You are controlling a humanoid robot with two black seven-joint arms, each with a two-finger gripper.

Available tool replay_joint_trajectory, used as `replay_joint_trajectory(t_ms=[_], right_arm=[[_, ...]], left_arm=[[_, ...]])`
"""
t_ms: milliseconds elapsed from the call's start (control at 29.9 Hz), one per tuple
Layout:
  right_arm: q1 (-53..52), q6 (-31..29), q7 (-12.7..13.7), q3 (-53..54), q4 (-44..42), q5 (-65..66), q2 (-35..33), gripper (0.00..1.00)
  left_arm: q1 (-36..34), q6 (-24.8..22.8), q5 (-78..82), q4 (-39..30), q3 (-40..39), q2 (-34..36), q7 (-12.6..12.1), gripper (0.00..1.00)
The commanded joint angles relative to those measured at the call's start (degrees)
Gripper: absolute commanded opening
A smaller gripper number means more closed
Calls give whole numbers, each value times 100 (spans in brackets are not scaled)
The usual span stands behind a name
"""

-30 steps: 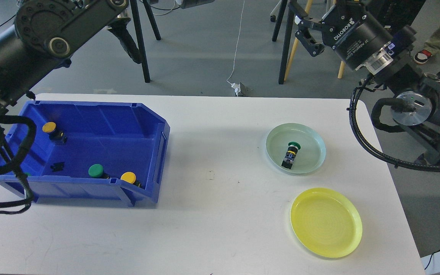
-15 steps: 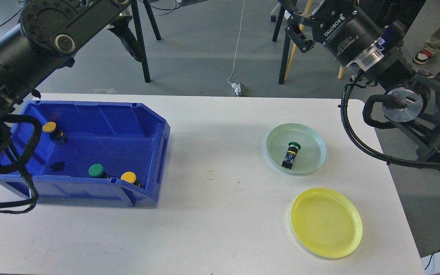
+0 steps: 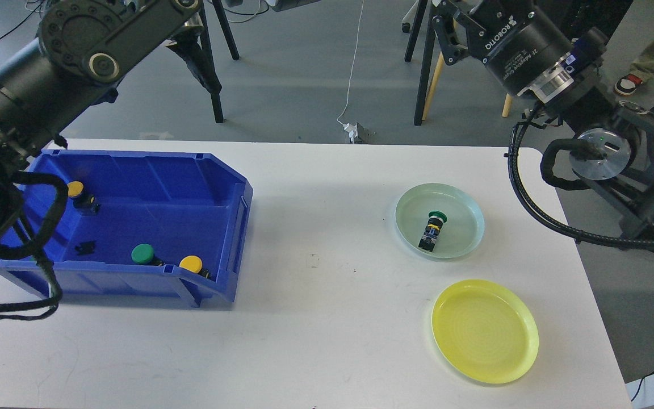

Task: Pass button and place on color plate
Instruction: 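Pass the yellow button from the left gripper to the right gripper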

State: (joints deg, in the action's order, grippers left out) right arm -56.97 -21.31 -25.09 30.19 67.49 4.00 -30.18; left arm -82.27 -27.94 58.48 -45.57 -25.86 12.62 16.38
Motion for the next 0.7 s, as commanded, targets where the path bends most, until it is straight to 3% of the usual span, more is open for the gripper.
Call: replay_joint_trajectory(t_ms=[0, 134, 234, 268, 301, 669], right_arm=[[-7, -40, -5, -4, 1, 13, 3, 12], [-7, -49, -5, -4, -8, 4, -6, 12], [-7, -49, 4, -4, -25, 4, -6, 12], [-7, -49, 4, -4, -25, 13, -6, 12], [-7, -49, 4, -4, -25, 4, -6, 12], [-7, -49, 4, -4, -16, 4, -67, 12]], left_arm=[[1, -6, -3, -5, 2, -13, -3, 24], [-8, -6, -3, -5, 2, -5, -12, 28], [1, -6, -3, -5, 2, -13, -20, 64], [9, -6, -3, 4, 2, -13, -38, 87], [9, -6, -12, 4, -7, -13, -81, 95], [9, -6, 6, 47, 28, 13, -161, 99]])
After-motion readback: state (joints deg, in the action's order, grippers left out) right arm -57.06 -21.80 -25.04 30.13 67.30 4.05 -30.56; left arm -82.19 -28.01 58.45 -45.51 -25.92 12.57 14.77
